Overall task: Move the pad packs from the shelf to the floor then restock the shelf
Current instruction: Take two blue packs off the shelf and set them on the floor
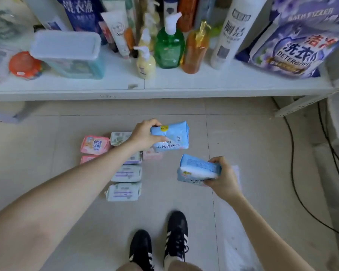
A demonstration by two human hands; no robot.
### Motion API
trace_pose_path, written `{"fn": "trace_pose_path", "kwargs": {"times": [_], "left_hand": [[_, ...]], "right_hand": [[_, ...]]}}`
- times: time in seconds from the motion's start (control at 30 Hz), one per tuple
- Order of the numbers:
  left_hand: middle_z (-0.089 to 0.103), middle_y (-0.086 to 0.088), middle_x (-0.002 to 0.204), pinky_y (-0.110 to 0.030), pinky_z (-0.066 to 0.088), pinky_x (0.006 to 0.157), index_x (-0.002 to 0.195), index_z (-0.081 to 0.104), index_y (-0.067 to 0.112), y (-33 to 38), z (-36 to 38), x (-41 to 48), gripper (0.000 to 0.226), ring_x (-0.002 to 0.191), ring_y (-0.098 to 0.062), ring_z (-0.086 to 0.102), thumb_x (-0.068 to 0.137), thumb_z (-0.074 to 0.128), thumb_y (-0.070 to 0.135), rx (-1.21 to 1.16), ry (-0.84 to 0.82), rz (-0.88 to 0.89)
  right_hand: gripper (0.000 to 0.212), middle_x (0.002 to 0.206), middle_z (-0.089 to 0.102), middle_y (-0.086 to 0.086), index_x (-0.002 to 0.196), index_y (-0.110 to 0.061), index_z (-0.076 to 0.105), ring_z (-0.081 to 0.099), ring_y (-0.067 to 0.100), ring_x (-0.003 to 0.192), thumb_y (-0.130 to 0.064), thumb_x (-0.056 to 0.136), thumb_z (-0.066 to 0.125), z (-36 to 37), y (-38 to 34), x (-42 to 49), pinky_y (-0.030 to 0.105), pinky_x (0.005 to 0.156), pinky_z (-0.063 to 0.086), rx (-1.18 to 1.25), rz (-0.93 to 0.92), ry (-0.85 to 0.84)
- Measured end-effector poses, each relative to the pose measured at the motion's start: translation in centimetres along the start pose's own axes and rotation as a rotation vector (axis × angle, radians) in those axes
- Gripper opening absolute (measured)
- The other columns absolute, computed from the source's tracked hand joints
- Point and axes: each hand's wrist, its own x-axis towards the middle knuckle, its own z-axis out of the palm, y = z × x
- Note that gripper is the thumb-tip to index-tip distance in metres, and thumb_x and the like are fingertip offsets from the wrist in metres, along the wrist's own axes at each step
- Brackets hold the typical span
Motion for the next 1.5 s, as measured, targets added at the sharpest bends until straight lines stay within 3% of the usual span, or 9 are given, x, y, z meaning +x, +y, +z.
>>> {"fn": "trace_pose_path", "kwargs": {"times": [0.17,0.27,0.5,0.63,0.93,1.07,1.2,1.33,1.5], "left_hand": [[0.067,-0.004,0.097,-0.036,0.05,0.077,0.097,0.065,0.012,-5.6,5.3,6.7,0.034,0.085,-0.023,0.059,0.07,0.085,0.019,0.002,0.012,-0.005],[0.067,0.001,0.094,-0.03,0.046,0.073,0.093,0.064,0.016,-8.3,7.9,10.0,0.032,0.083,-0.019,0.059,0.069,0.085,0.021,0.006,0.005,0.034],[0.064,0.004,0.088,-0.029,0.045,0.073,0.089,0.062,0.018,-12.7,11.6,15.9,0.03,0.079,-0.016,0.054,0.069,0.085,0.017,0.009,-0.005,0.109],[0.065,0.002,0.091,-0.028,0.043,0.072,0.093,0.065,0.015,-14.8,12.8,17.9,0.033,0.08,-0.016,0.054,0.068,0.086,0.018,0.033,0.006,0.117],[0.068,0.0,0.107,-0.032,0.045,0.087,0.109,0.068,0.017,-16.8,13.1,18.9,0.047,0.098,-0.021,0.059,0.067,0.086,0.025,0.2,0.001,0.178],[0.066,0.006,0.112,-0.027,0.045,0.091,0.117,0.066,0.02,-16.7,12.2,19.0,0.051,0.104,-0.015,0.058,0.071,0.084,0.031,0.189,-0.087,0.151],[0.062,0.011,0.115,-0.02,0.043,0.082,0.124,0.063,0.021,-17.2,11.5,19.1,0.053,0.106,-0.006,0.055,0.076,0.079,0.038,0.154,-0.171,0.088],[0.066,0.012,0.088,-0.017,0.04,0.058,0.113,0.069,0.024,-17.7,11.3,19.0,0.037,0.07,-0.003,0.054,0.08,0.075,0.039,0.095,-0.215,0.06],[0.066,0.015,0.088,-0.02,0.04,0.065,0.111,0.07,0.023,-17.9,11.5,18.9,0.034,0.076,-0.005,0.055,0.081,0.074,0.038,0.095,-0.219,0.077]], "right_hand": [[0.054,0.093,0.053,-0.007,0.093,-0.022,0.048,0.053,0.011,0.081,0.016,0.062,0.07,3.5,5.7,6.6,0.022,0.055,0.055,0.071,-0.015,-0.033],[0.052,0.093,0.054,-0.007,0.095,-0.02,0.049,0.053,0.009,0.081,0.015,0.063,0.07,5.4,8.7,9.9,0.018,0.054,0.053,0.069,-0.024,-0.029],[0.054,0.092,0.055,-0.011,0.094,-0.024,0.048,0.053,0.002,0.08,0.01,0.061,0.075,8.8,12.9,16.0,0.024,0.059,0.052,0.064,-0.108,0.022],[0.053,0.093,0.056,-0.01,0.097,-0.02,0.047,0.055,0.011,0.084,0.008,0.063,0.075,10.8,14.5,18.4,0.031,0.064,0.05,0.06,-0.157,0.052],[0.051,0.094,0.061,-0.011,0.096,-0.021,0.045,0.058,0.006,0.082,0.006,0.065,0.076,13.7,16.1,20.2,0.024,0.064,0.049,0.11,-0.228,0.05],[0.058,0.11,0.061,-0.01,0.113,-0.021,0.046,0.06,0.01,0.096,0.005,0.068,0.072,14.4,15.9,20.3,0.026,0.075,0.051,0.08,-0.264,0.038],[0.082,0.127,0.055,-0.007,0.139,-0.023,0.035,0.057,0.011,0.108,-0.001,0.07,0.073,15.0,15.5,20.6,0.02,0.087,0.044,0.041,-0.262,0.0],[0.094,0.119,0.053,-0.017,0.147,-0.024,0.028,0.056,0.007,0.105,-0.003,0.07,0.077,15.6,14.4,21.4,0.013,0.088,0.042,0.087,-0.248,-0.025],[0.089,0.109,0.058,-0.021,0.145,-0.024,0.032,0.059,0.007,0.094,-0.002,0.07,0.075,16.5,13.4,22.3,0.011,0.076,0.044,0.106,-0.289,-0.017]]}}
